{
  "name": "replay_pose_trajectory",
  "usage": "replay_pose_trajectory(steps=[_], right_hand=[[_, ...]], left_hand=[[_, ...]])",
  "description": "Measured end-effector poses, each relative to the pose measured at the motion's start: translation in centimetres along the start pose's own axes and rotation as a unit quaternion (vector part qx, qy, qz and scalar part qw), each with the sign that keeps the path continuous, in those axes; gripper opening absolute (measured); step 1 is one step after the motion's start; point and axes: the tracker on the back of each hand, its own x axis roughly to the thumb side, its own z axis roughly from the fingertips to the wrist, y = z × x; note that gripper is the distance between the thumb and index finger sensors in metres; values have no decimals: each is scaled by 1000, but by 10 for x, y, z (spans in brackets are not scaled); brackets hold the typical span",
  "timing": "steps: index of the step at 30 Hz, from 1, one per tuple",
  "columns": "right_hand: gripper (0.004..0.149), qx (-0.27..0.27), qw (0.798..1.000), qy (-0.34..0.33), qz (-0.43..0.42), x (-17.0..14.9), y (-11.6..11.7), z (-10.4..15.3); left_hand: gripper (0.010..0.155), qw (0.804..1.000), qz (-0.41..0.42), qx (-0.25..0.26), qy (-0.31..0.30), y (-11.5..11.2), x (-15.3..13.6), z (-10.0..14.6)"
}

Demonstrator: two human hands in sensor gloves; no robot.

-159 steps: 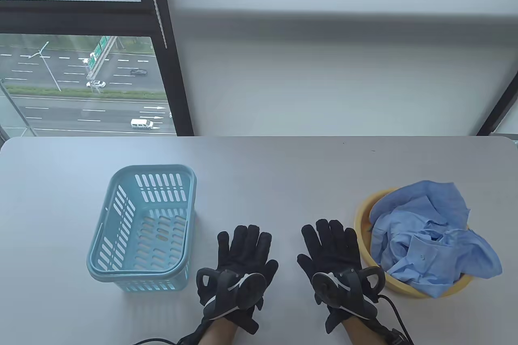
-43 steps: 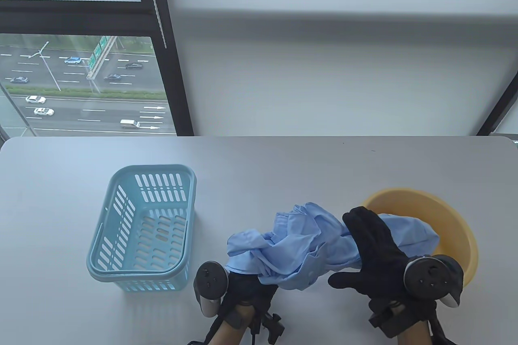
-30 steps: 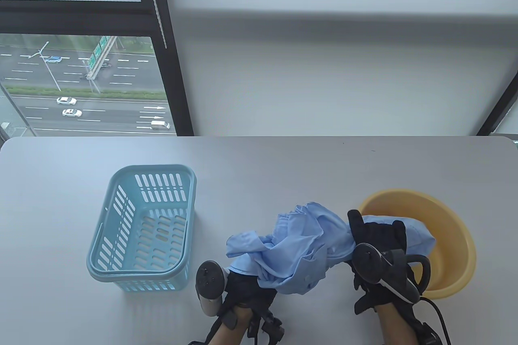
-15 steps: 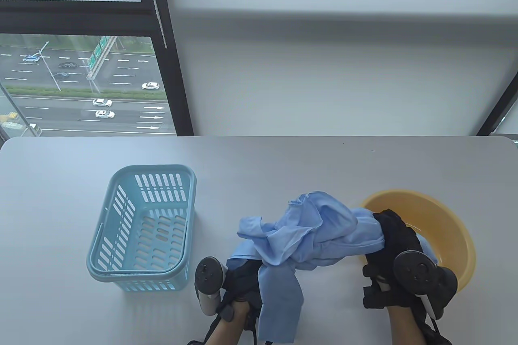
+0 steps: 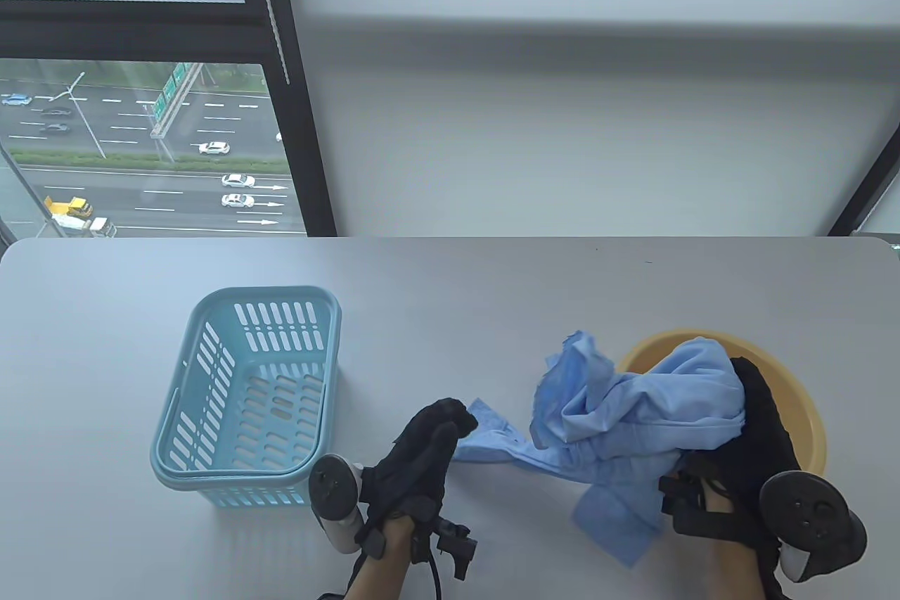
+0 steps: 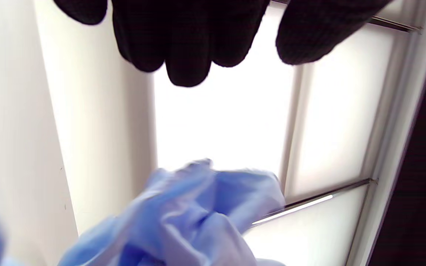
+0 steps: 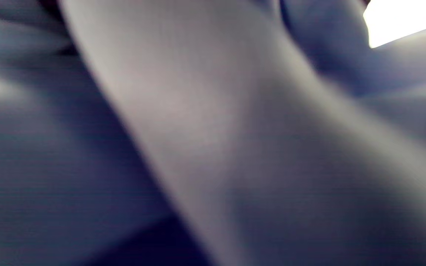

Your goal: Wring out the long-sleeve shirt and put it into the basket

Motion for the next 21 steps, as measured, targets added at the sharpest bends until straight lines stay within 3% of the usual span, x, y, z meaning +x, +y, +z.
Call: replay_pose_trajectory(steps=[2,6,12,17,19,21], right_hand=[[46,12,999,-31,16,14,4,5],[47,33,995,-93,-3,45,12,17],[48,107,978,-152,-94,76,23,31],[49,240,930,-171,-218,88,46,43],[50,309,894,-162,-283,90,58,47],[52,342,873,-156,-310,89,66,51]], left_hand=[[80,996,-74,-26,-46,-5,14,1],[106,964,-225,-94,-110,-26,35,6],[123,948,-248,-179,-91,-46,25,8],[132,944,-253,-187,-95,-48,26,9],[132,944,-249,-187,-106,-48,27,9],[129,945,-245,-183,-115,-49,29,10]])
